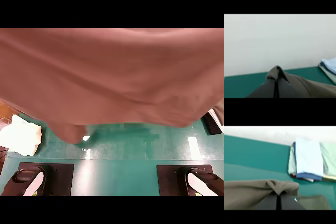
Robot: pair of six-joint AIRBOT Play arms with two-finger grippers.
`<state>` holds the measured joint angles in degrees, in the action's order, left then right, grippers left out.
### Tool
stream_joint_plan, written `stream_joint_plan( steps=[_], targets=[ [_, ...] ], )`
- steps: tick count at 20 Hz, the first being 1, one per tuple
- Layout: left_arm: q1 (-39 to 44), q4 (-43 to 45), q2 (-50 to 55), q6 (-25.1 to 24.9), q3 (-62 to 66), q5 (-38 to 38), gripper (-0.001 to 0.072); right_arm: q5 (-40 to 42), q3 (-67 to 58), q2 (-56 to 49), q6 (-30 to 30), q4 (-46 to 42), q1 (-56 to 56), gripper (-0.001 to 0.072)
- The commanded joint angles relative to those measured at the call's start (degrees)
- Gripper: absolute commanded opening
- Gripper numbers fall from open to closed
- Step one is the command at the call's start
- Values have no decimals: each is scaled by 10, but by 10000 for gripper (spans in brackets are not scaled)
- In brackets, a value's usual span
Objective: Fold the shirts.
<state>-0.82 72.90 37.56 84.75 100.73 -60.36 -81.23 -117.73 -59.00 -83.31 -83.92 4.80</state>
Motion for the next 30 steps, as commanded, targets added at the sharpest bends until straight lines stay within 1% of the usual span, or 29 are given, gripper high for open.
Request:
stream_joint_plan(
  steps=[1,3,6,8,9,12,13,14,15,16,18,20,21,23,25,27,29,30],
  targets=[
    [0,1,74,7,-9,-138,21,-58,0,-84,-7,-5,1,17],
    [0,9,141,2,-63,-131,21,-80,0,-163,-8,-1,5,17],
    [0,3,261,3,-163,-52,22,-87,0,-293,-8,3,5,17],
    [0,4,350,3,-199,21,22,-66,0,-371,-8,5,5,17],
    [-1,4,392,3,-198,45,22,-48,0,-402,-8,8,5,17],
    [0,4,468,5,-198,102,27,-5,0,-449,-8,68,3,21],
    [0,4,475,5,-198,106,270,7,0,-456,-8,93,-2,129],
    [-1,4,475,5,-198,107,561,14,0,-457,-8,114,-6,329],
    [-4,6,474,2,-194,96,586,17,0,-454,-6,137,-12,393],
    [-11,6,474,3,-183,68,586,11,0,-450,-4,153,-20,393],
    [-36,4,470,3,-166,-23,587,-40,3,-437,3,179,-37,391],
    [-58,4,457,-1,-193,-84,586,-66,66,-399,30,213,-54,390],
    [-67,3,443,-4,-228,-94,587,-64,108,-377,35,227,-61,390],
    [-68,0,410,-4,-312,-82,587,-45,209,-323,42,266,-71,390],
    [-68,-42,374,-13,-416,-40,587,-12,305,-270,57,307,-70,390],
    [-68,-74,362,-14,-482,-5,587,24,376,-225,59,319,-66,389],
    [-68,-120,363,-32,-518,17,587,48,421,-192,59,318,-57,389],
    [-68,-151,363,-52,-532,30,587,56,438,-177,59,318,-53,389]
  ],
)
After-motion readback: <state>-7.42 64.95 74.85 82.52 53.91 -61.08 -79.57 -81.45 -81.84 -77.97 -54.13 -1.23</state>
